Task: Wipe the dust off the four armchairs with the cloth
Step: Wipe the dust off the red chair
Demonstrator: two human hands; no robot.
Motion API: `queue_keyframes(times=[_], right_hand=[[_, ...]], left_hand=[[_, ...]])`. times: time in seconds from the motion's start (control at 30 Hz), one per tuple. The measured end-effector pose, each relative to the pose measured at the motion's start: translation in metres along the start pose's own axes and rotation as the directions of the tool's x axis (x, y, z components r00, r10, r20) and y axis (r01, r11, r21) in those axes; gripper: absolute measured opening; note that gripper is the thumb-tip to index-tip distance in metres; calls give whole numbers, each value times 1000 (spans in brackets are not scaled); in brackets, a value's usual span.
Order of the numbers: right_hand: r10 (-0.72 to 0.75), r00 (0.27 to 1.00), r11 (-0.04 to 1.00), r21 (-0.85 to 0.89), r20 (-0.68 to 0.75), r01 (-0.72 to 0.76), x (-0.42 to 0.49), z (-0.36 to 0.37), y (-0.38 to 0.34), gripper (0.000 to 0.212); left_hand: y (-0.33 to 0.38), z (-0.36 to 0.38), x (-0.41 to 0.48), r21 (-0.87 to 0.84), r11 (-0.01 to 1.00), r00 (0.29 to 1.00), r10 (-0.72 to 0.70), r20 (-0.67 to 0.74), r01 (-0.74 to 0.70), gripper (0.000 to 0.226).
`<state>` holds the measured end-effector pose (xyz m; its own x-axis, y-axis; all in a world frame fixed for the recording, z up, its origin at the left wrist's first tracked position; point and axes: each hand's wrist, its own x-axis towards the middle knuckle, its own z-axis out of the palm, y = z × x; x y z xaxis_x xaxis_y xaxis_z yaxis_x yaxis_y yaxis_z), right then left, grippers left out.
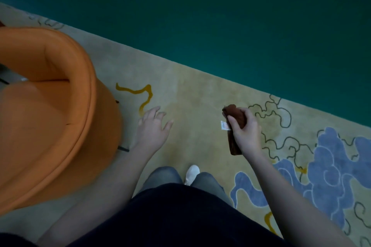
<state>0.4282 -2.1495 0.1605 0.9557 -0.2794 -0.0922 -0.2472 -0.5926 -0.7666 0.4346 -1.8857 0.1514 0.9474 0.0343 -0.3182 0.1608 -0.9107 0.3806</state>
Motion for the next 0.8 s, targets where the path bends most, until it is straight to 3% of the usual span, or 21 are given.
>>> queue_keyframes(times=[0.43, 0.8], right_hand=[[-133, 979, 991, -5, 153, 136, 127, 49, -51, 24], [-167, 966, 981, -62, 199, 182, 262, 117, -127, 24]], left_hand=[[-14, -17, 92, -55, 983, 984, -175, -22, 173, 50], [-37, -85, 236, -147, 972, 979, -194, -60, 183, 53]])
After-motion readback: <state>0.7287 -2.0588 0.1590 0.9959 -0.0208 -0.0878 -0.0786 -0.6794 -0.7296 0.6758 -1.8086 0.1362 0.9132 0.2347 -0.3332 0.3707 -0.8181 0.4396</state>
